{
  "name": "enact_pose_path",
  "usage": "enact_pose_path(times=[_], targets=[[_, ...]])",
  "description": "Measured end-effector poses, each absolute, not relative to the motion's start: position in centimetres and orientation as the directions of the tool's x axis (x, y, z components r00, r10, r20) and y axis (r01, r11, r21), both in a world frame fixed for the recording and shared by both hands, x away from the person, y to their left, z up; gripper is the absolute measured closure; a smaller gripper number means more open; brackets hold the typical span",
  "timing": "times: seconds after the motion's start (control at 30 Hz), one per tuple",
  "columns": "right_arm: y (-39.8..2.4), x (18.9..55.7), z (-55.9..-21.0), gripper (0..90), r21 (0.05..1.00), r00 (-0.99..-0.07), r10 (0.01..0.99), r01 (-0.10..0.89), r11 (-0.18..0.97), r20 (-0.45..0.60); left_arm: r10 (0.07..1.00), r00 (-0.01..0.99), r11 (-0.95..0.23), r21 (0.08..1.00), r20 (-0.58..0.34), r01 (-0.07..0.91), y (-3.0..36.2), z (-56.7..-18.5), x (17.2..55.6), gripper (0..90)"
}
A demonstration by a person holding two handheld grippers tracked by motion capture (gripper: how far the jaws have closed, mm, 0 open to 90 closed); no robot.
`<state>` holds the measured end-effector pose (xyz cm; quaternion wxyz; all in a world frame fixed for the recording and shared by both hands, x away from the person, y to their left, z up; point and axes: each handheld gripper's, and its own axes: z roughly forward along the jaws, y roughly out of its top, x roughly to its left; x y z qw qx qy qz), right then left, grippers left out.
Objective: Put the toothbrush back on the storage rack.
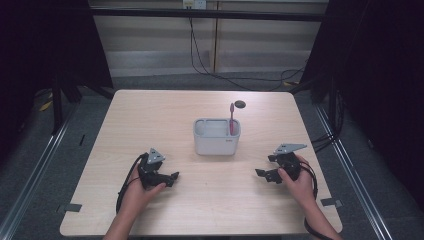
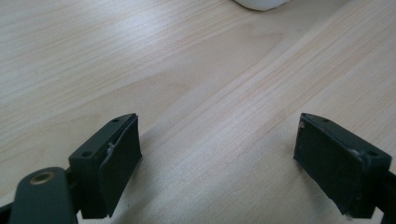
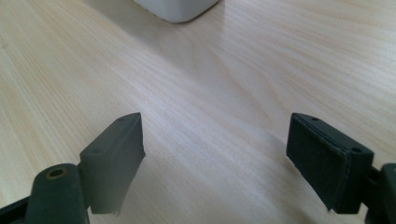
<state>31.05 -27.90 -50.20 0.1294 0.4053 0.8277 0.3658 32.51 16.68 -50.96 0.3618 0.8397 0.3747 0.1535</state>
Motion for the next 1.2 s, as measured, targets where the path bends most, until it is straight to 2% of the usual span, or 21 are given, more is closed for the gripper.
enact_pose_path(times=[0.27, 1.2], targets=[[-28.1, 31.0, -50.6, 18.3, 0.692, -0.640, 0.765, 0.581, 0.428, 0.065, 0.740, 0.672, -0.457, 0.723, -0.013, 0.518, 16.7, -51.0, 32.5, 14.1], [-28.1, 30.7, -51.3, 14.0, 0.724, -0.641, 0.767, 0.541, 0.428, 0.025, 0.739, 0.673, -0.459, 0.722, -0.013, 0.518, 16.7, -51.0, 32.5, 14.1]])
